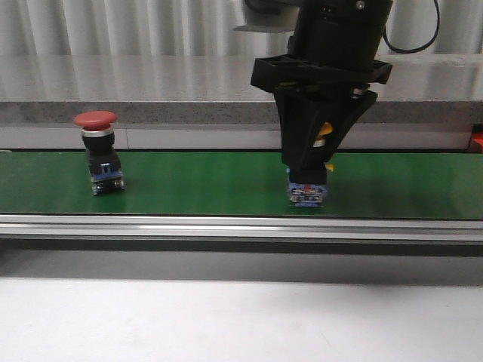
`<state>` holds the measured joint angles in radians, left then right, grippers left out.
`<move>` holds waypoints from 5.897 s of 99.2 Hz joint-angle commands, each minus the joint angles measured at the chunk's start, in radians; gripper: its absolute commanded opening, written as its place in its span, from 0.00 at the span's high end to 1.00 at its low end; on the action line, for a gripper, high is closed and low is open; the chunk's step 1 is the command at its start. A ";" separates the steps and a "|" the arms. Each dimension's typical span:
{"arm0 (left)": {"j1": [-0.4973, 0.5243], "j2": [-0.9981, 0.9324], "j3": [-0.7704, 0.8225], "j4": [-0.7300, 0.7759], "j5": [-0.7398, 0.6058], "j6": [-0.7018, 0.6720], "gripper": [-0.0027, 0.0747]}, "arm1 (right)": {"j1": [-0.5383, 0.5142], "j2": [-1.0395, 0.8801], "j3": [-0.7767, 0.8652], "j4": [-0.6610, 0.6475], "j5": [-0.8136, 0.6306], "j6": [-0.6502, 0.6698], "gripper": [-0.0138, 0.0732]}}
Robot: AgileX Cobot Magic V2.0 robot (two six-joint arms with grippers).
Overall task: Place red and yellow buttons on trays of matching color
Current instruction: 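Grasp the yellow button at the belt's end with the right gripper, then carry the yellow button into the yellow tray and release it, then grasp the red button at the belt's end with the right gripper, then carry the red button into the red tray and release it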
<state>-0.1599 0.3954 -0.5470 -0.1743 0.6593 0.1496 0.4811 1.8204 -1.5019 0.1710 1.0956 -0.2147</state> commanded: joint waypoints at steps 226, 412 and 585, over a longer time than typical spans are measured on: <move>-0.009 0.006 -0.026 -0.018 -0.079 0.000 0.97 | -1.080 -0.236 0.560 -0.093 -0.360 0.383 0.22; -0.009 0.006 -0.026 -0.018 -0.079 0.000 0.97 | -0.248 -0.163 0.006 0.085 0.156 -0.055 0.20; -0.009 0.006 -0.026 -0.018 -0.079 0.000 0.97 | -0.912 0.088 -0.140 -0.074 -0.055 -0.025 0.66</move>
<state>-0.1599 0.3954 -0.5470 -0.1757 0.6593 0.1520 -0.4257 1.9428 -1.6097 0.1038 1.0747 -0.2394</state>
